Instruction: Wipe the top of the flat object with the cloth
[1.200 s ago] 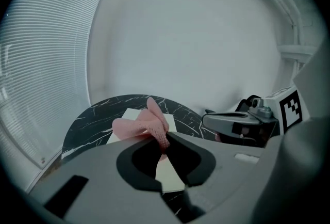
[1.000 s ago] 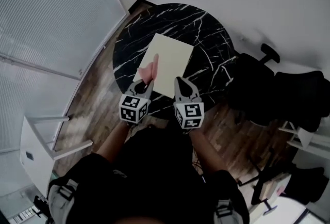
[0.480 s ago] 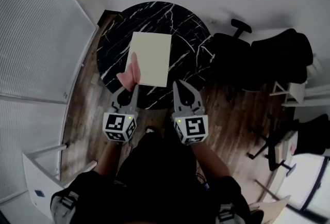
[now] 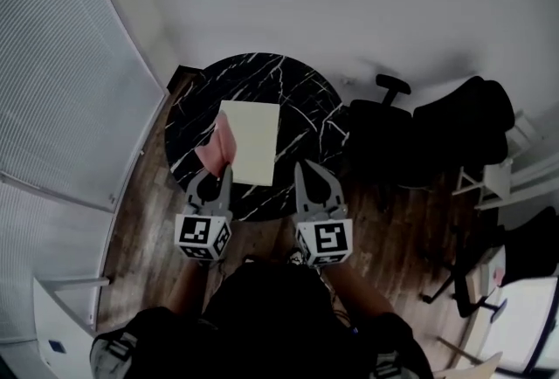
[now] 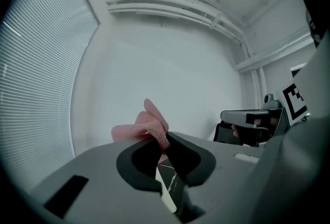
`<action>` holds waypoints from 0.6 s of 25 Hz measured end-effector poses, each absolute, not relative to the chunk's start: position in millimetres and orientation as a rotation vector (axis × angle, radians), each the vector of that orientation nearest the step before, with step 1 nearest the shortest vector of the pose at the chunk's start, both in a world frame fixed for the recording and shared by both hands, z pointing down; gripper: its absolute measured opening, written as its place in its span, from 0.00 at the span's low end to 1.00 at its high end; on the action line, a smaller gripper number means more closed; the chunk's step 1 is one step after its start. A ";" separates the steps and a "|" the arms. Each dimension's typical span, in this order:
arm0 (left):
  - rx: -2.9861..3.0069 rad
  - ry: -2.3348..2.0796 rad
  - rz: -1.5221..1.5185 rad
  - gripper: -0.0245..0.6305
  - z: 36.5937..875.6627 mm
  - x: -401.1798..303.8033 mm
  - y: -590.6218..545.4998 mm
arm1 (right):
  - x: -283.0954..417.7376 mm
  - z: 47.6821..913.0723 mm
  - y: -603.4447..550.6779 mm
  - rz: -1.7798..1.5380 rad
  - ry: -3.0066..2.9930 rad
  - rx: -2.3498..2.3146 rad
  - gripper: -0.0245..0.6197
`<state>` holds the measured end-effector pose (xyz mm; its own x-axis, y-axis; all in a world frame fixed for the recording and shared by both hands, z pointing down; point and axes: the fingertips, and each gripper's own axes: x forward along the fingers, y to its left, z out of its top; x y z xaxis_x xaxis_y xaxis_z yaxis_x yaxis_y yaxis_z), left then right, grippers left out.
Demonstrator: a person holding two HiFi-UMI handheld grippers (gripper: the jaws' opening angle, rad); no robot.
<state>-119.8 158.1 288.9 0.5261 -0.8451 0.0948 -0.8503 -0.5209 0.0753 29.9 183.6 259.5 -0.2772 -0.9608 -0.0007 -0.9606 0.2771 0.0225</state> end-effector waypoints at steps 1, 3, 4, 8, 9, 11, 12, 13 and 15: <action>2.649 -1.494 0.058 0.07 284.5 -116.9 158.8 | 35.9 254.2 185.3 -0.035 -2.498 1.900 0.03; 2.665 -1.527 0.042 0.07 275.6 -111.9 160.0 | 45.4 244.9 188.7 -0.064 -2.508 1.919 0.03; 2.675 -1.532 0.037 0.07 272.5 -109.2 160.0 | 49.0 241.5 189.3 -0.081 -2.512 1.920 0.03; 2.685 -1.518 0.049 0.07 272.1 -100.9 159.3 | 57.7 231.2 188.7 -0.110 -2.519 1.934 0.03; 2.688 -1.517 0.054 0.07 272.4 -99.0 161.0 | 58.8 230.6 190.1 -0.110 -2.522 1.935 0.03; 2.697 -1.509 0.061 0.07 272.6 -94.2 164.5 | 60.7 230.8 192.0 -0.110 -2.524 1.926 0.03; 2.700 -1.502 0.062 0.07 273.0 -92.0 165.7 | 61.5 231.1 192.2 -0.108 -2.524 1.922 0.03; 2.699 -1.494 0.062 0.07 273.7 -90.5 166.2 | 62.5 231.4 192.2 -0.104 -2.523 1.922 0.03; 2.686 -1.483 0.052 0.07 273.8 -91.5 163.8 | 65.2 231.8 191.7 -0.098 -2.519 1.926 0.03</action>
<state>-91.5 163.8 273.8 0.5330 -0.8436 0.0651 -0.8461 -0.5309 0.0478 65.2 191.7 231.8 -0.2624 -0.9630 -0.0616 -0.9649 0.2609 0.0304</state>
